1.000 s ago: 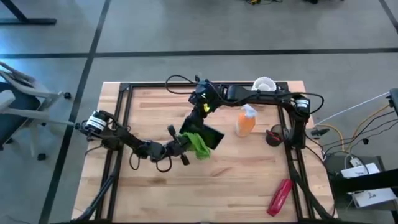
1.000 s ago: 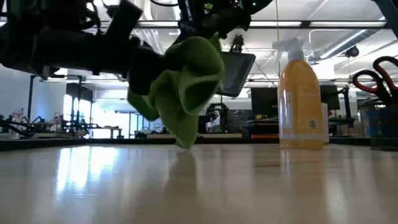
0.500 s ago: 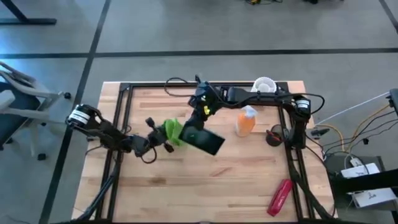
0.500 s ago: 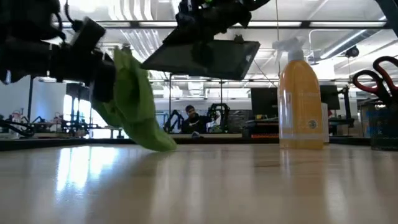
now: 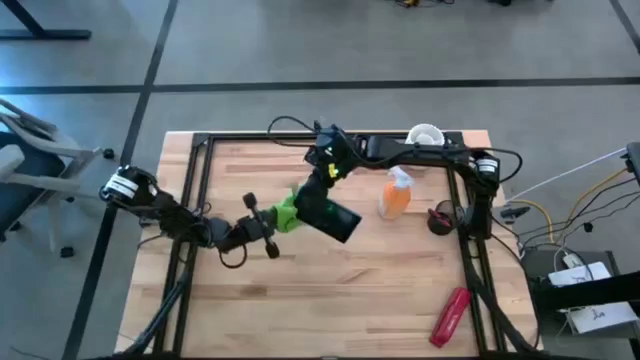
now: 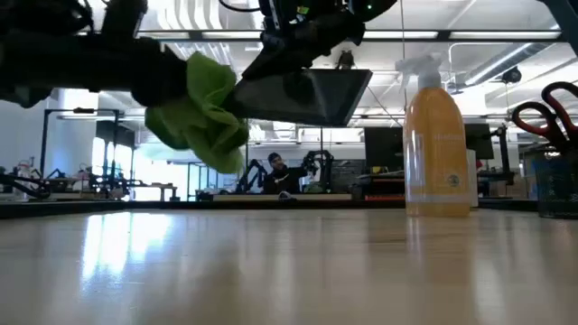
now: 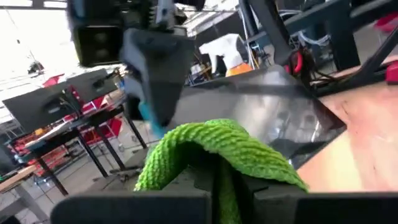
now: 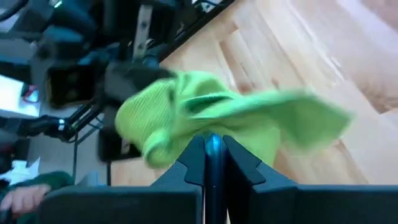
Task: Apply microfiber cloth
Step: Wipe the back and front of the tablet with the green microfiber cloth
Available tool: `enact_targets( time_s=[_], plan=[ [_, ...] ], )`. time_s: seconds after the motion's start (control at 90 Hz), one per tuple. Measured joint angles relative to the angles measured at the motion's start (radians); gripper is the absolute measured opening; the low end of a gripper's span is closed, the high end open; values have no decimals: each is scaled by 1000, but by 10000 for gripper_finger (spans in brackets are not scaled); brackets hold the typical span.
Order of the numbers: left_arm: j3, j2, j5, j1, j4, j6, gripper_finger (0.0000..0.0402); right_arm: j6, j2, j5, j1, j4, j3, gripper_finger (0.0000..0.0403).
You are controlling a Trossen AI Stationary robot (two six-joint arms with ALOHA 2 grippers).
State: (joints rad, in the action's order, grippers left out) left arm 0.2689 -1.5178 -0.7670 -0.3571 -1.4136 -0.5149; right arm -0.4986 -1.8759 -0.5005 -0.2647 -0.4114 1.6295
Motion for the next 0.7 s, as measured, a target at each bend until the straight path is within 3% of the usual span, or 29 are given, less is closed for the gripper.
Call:
enact_targets(
  time_s=[0.244,0.533,0.7],
  plan=[
    [164,-150,94,57,0,-22,0,-32,0,5,-1,5,0,7],
    [432,-418,109,92,-4,-6,0,-12,-2,14,1,11,-2,7],
    [562,-546,229,65,4,49,0,-10,-2,9,2,25,-2,7]
  ],
)
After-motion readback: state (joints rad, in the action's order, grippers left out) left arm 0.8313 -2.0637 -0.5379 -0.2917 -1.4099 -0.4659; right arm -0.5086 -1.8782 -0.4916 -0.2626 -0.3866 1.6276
